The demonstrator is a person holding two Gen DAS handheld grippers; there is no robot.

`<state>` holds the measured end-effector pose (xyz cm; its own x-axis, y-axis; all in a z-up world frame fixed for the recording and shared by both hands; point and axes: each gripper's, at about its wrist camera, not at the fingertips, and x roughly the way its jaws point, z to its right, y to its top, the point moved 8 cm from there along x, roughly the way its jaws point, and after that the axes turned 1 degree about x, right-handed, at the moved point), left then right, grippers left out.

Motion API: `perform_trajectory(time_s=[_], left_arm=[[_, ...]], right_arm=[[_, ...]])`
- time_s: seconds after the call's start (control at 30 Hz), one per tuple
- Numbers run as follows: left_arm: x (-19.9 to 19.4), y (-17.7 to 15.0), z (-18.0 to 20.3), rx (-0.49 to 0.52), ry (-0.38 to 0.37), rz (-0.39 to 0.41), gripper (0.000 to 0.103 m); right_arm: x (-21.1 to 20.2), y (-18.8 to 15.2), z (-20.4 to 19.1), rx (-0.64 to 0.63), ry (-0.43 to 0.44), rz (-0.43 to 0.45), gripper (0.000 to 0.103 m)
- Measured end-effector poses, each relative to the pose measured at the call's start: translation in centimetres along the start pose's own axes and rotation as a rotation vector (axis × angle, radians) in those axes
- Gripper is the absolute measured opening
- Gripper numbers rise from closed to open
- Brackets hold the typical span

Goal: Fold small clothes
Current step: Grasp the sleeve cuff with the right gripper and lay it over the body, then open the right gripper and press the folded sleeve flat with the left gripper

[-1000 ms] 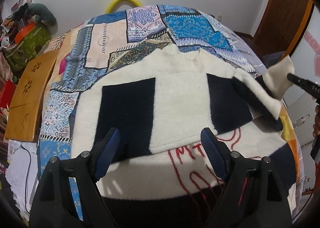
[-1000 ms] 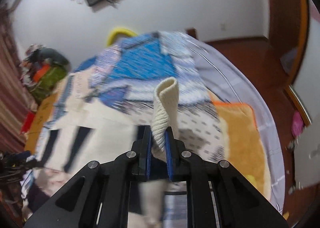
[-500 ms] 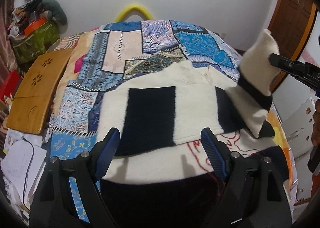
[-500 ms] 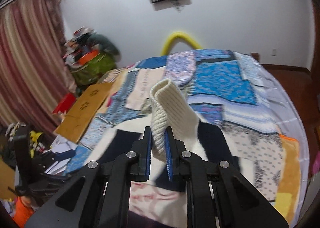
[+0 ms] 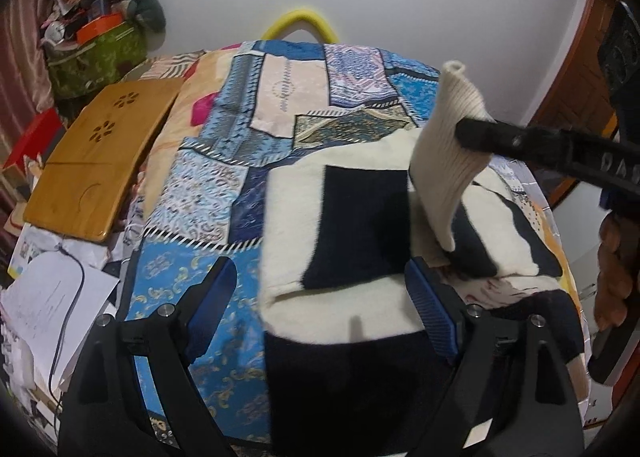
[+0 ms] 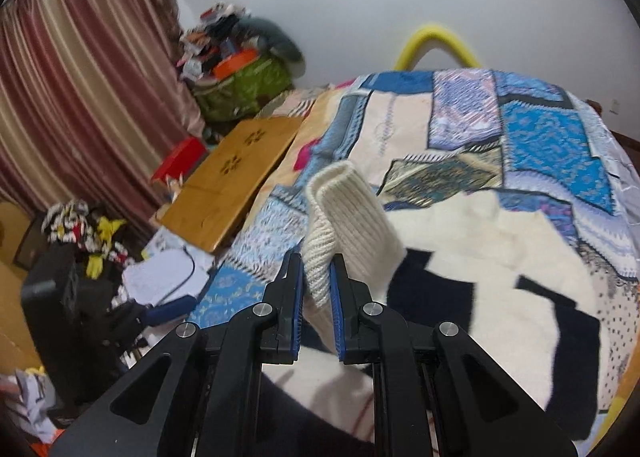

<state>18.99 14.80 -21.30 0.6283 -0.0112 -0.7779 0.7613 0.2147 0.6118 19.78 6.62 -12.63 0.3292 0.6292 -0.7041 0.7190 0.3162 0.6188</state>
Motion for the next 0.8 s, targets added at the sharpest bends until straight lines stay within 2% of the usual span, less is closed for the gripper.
perform_trajectory(time_s=[0.23,0.4,0.5,0.57,0.63,0.8], left_arm=[[0.1,-0.7,-1.6,-0.028,0.014,-0.014,0.086],[0.6,-0.6,-1.5,-0.017,0.03,-0.022,0.086],[1.0,-0.4,-1.3,-0.018,0.035,-0.027,0.086],[1.4,-0.2,-1.1,-0.022,0.029,-0.031,0.086],[1.9,0.0,-1.1,-0.031,0.022,-0.038,0.086],[4.1,0.4,-1.9,-0.101,-0.012,-0.089,0.086]], right_arm=[[1.9,-1.2,-0.3,0.017,-0.006,-0.078,0.018],[0.3,-0.7,0.5,0.016,-0.017,-0.05,0.019],[-1.5,-0.1,1.6,0.002,-0.041,-0.019,0.026],[-3.0,0.3,2.8,-0.011,-0.074,0.012,0.035],[-4.7,0.4,4.4,-0.032,-0.131,0.046,0.039],[-8.5,-0.1,8.6,-0.064,-0.26,0.085,0.044]])
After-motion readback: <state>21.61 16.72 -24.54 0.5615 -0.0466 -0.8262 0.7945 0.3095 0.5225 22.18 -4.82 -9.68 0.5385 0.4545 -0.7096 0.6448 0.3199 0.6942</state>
